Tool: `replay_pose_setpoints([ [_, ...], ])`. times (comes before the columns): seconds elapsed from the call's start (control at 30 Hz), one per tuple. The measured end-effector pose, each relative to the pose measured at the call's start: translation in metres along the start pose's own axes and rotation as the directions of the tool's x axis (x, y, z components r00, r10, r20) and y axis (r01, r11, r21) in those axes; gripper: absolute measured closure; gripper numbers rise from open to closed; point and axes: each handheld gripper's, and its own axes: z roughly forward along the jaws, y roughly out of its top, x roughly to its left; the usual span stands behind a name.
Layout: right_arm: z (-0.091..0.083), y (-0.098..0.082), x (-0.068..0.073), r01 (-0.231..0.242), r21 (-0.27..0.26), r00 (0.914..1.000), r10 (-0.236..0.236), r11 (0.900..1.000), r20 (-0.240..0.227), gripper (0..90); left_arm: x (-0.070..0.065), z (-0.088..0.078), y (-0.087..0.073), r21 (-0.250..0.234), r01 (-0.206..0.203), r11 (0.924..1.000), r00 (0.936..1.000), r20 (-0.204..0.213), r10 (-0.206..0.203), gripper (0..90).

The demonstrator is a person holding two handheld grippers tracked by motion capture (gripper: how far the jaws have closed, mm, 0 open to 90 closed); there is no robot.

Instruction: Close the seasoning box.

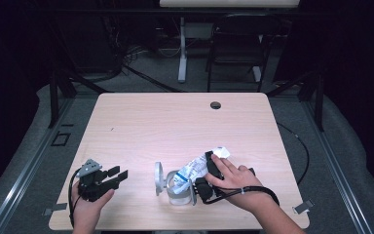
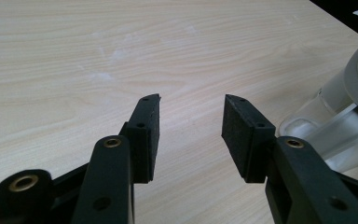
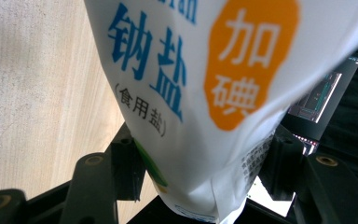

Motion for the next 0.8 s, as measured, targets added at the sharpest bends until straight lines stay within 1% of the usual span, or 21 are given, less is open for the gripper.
replay_pose_setpoints([
  [0.27, 0.0, 0.0003, -0.0002, 0.01, 0.002, 0.9999, -0.01, 1.0, 0.003, 42.9, 0.0002, 0.0001, -0.0001, 0.0, 0.002, 1.0, 1.0, 0.002, -0.002, 57.1],
  [0.3, 0.0011, -0.0001, 0.0007, 0.007, -0.008, 1.0, -0.007, 1.0, 0.006, 43.0, 0.0002, -0.0001, -0.0001, -0.001, 0.002, 1.0, 1.0, 0.002, -0.002, 57.1],
  [0.6, 0.0, 0.0007, 0.0002, 0.019, -0.004, 0.9998, -0.019, 1.0, 0.009, 43.2, -0.0003, 0.0, 0.0001, 0.0, -0.001, 1.0, 1.0, 0.001, 0.001, 57.1],
  [0.67, 0.0006, 0.0004, 0.0005, 0.014, -0.014, 0.9999, -0.014, 1.0, 0.008, 43.2, -0.0004, -0.0001, 0.0003, 0.002, -0.003, 1.0, 1.0, 0.002, 0.003, 57.1],
  [0.7, 0.0003, 0.0007, 0.0002, 0.02, -0.005, 0.9998, -0.02, 1.0, 0.009, 43.3, -0.0005, -0.0001, 0.0003, 0.002, -0.002, 1.0, 1.0, 0.003, 0.002, 57.1],
  [0.8, 0.0006, 0.0006, 0.0003, 0.021, -0.005, 0.9997, -0.021, 1.0, 0.01, 43.4, -0.0001, -0.0004, 0.0003, 0.001, -0.001, 1.0, 1.0, 0.002, 0.001, 57.1],
])
